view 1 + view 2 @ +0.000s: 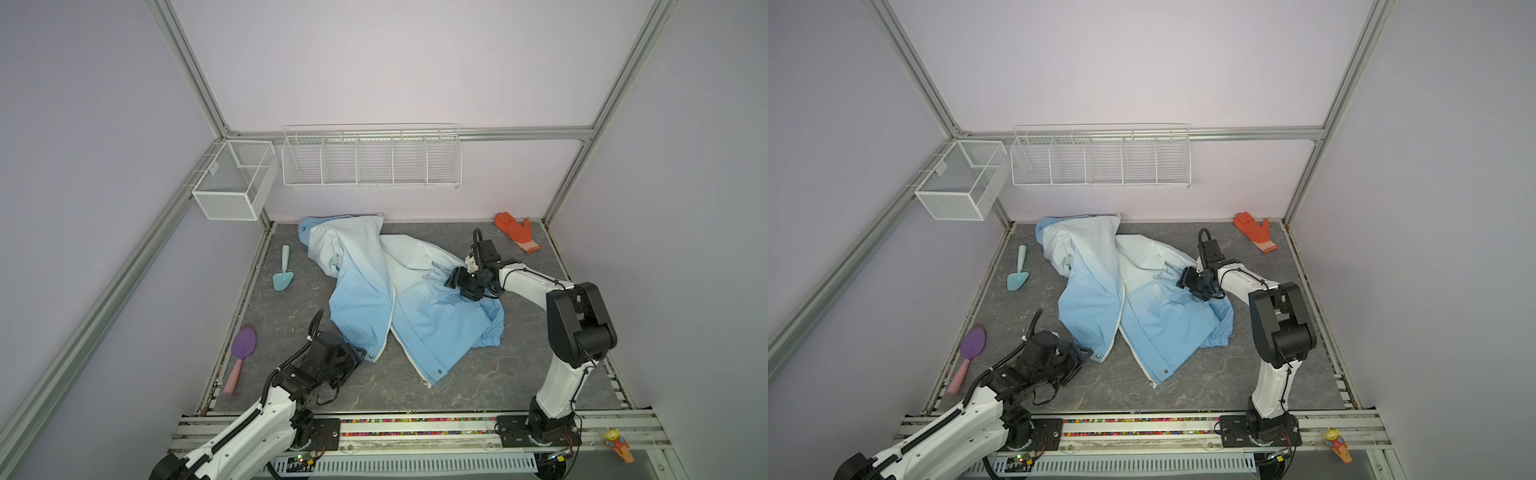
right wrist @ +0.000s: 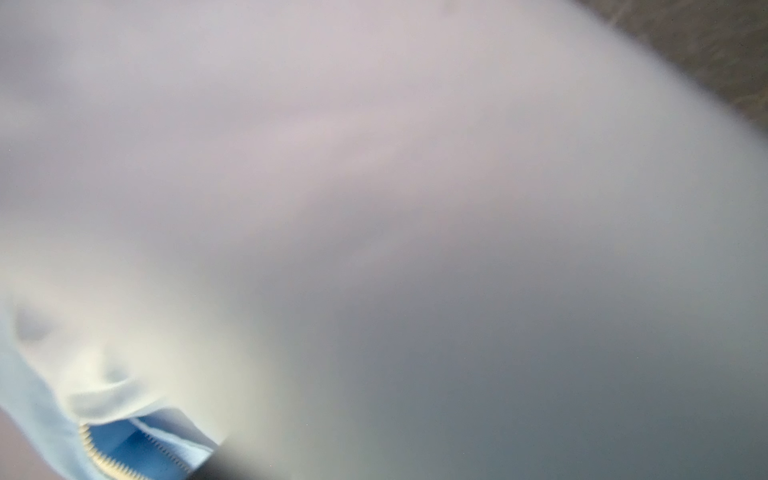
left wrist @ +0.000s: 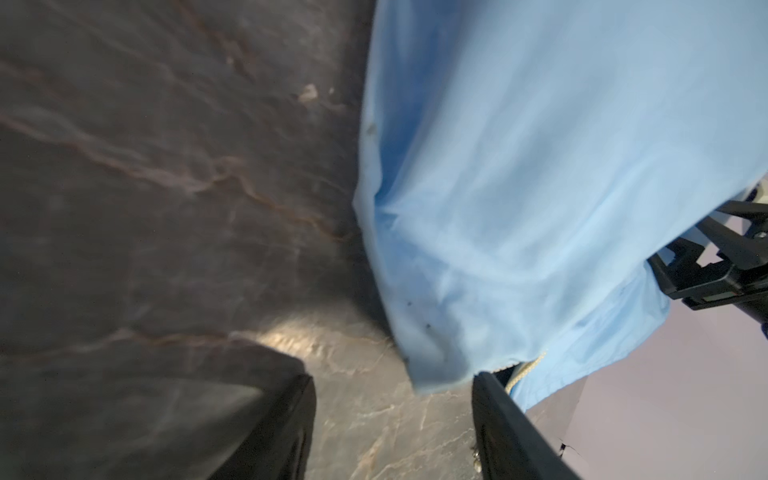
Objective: Zip up the jacket
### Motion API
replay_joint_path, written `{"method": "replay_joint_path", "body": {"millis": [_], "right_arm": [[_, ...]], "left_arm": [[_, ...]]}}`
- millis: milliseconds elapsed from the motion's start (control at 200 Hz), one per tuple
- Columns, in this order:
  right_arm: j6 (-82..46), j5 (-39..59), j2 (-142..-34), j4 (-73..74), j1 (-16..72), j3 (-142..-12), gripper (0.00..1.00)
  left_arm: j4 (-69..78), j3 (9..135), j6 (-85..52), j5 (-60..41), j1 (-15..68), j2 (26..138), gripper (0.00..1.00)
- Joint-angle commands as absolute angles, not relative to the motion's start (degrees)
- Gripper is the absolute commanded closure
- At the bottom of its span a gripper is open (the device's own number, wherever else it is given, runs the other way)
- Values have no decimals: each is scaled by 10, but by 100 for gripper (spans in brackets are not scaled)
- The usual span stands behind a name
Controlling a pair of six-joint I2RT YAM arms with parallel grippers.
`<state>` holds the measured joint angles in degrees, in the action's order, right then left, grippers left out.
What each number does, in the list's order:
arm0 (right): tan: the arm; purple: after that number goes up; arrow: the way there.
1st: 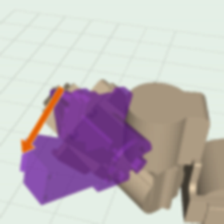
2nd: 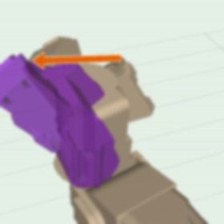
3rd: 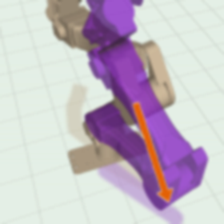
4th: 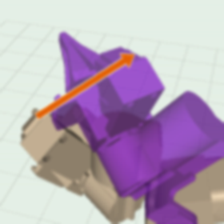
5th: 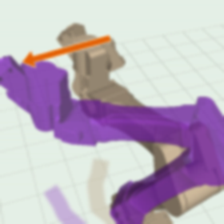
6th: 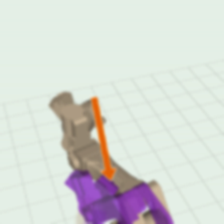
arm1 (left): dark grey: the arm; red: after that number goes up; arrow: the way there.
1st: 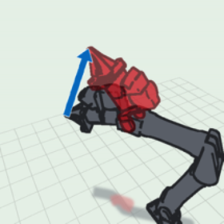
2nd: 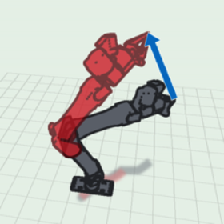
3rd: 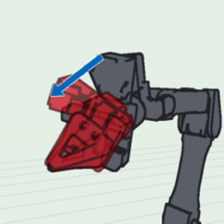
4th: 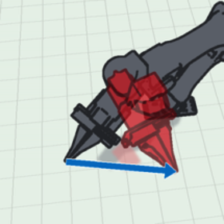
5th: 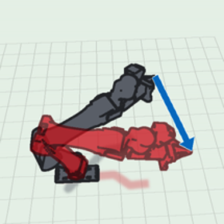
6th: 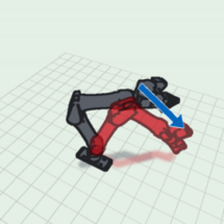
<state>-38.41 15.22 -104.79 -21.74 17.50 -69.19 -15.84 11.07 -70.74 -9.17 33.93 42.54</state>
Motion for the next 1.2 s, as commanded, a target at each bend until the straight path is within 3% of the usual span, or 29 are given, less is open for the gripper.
{"method": "replay_joint_path", "body": {"millis": [0,535,795,955,1195], "right_arm": [[-390,170,-988,-223,187,-671,31],[-346,195,-738,-338,266,-508,27],[-389,194,-641,-358,318,-390,24],[-419,190,-595,-357,337,-340,19],[-482,197,-611,-275,393,-278,17]], "left_arm": [[-47,80,-718,-81,342,456,39],[141,56,-585,-165,344,501,38],[199,91,-559,-205,344,606,42],[275,91,-565,-228,350,672,54],[304,90,-574,-230,370,687,95]]}}
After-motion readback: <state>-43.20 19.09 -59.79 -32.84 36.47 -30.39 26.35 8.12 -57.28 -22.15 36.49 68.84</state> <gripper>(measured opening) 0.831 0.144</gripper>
